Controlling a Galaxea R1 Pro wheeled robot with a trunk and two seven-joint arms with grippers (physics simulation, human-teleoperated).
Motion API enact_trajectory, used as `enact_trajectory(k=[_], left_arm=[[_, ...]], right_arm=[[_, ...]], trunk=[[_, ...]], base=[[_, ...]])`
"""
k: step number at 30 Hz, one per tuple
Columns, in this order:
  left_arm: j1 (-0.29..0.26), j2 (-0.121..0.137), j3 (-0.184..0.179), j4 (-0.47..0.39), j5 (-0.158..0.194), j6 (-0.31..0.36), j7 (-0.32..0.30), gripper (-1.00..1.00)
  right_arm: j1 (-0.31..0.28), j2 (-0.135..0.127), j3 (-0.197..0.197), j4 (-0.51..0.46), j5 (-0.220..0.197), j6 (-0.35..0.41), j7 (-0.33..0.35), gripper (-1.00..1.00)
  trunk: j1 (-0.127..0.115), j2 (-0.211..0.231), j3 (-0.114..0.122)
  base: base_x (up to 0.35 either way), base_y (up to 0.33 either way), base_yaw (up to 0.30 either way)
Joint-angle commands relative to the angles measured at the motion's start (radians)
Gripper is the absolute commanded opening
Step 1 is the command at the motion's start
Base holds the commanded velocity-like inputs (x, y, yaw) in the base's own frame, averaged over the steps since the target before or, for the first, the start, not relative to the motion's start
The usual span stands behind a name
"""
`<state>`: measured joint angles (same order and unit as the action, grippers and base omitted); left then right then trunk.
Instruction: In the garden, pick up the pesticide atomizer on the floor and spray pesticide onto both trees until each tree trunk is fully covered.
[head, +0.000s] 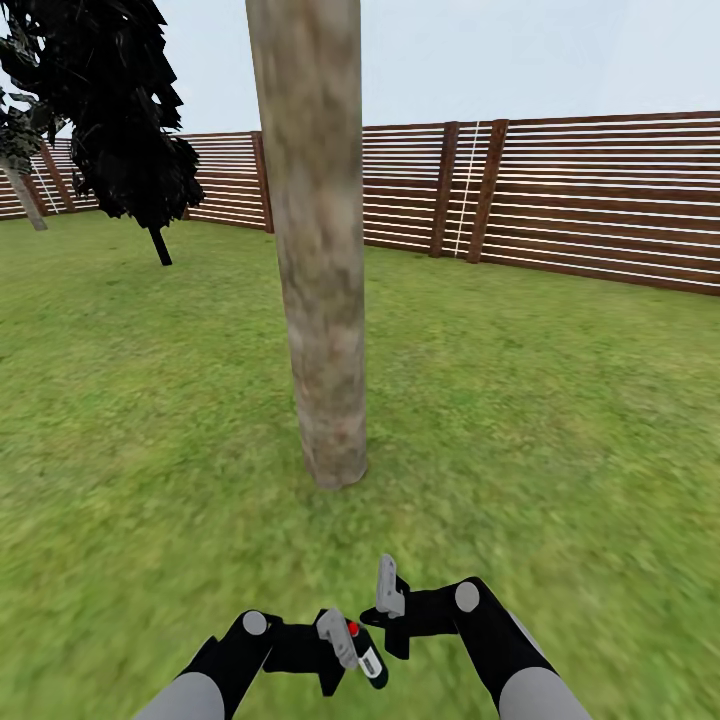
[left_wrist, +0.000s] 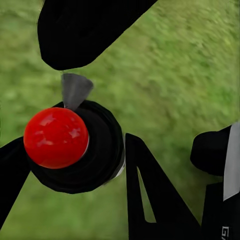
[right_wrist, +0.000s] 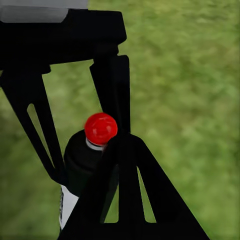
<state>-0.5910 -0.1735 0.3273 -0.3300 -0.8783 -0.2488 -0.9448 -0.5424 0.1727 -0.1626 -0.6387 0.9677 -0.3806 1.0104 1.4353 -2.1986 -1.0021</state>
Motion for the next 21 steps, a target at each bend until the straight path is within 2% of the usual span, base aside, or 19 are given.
enact_trajectory(k=[1, 8, 12, 21], left_arm=[[0.000, -0.001, 0.009, -0.001, -0.008, -0.004, -0.005, -1.00], [0.000, -0.001, 0.007, -0.001, 0.021, -0.013, -0.005, -1.00], [0.000, -0.001, 0.007, -0.001, 0.023, -0.041, -0.004, -1.00], [0.000, -0.001, 0.007, -0.001, 0.023, -0.042, 0.001, -1.00]], right_arm=[[-0.001, 0.002, -0.008, -0.001, 0.007, -0.004, 0.005, -1.00], [-0.001, 0.002, -0.008, -0.001, 0.007, -0.004, 0.005, -1.00], [-0.001, 0.002, -0.008, -0.001, 0.007, -0.004, 0.005, -1.00], [-0.001, 0.002, -0.008, -0.001, 0.007, -0.004, 0.005, -1.00]], trunk=[[0.000, 0.000, -0.001], [0.000, 0.000, -0.001], [0.000, 0.000, -0.001], [0.000, 0.000, -0.001]], base=[[0.000, 0.000, 0.000], [0.000, 0.000, 0.000], [0.000, 0.000, 0.000], [0.000, 0.000, 0.000]])
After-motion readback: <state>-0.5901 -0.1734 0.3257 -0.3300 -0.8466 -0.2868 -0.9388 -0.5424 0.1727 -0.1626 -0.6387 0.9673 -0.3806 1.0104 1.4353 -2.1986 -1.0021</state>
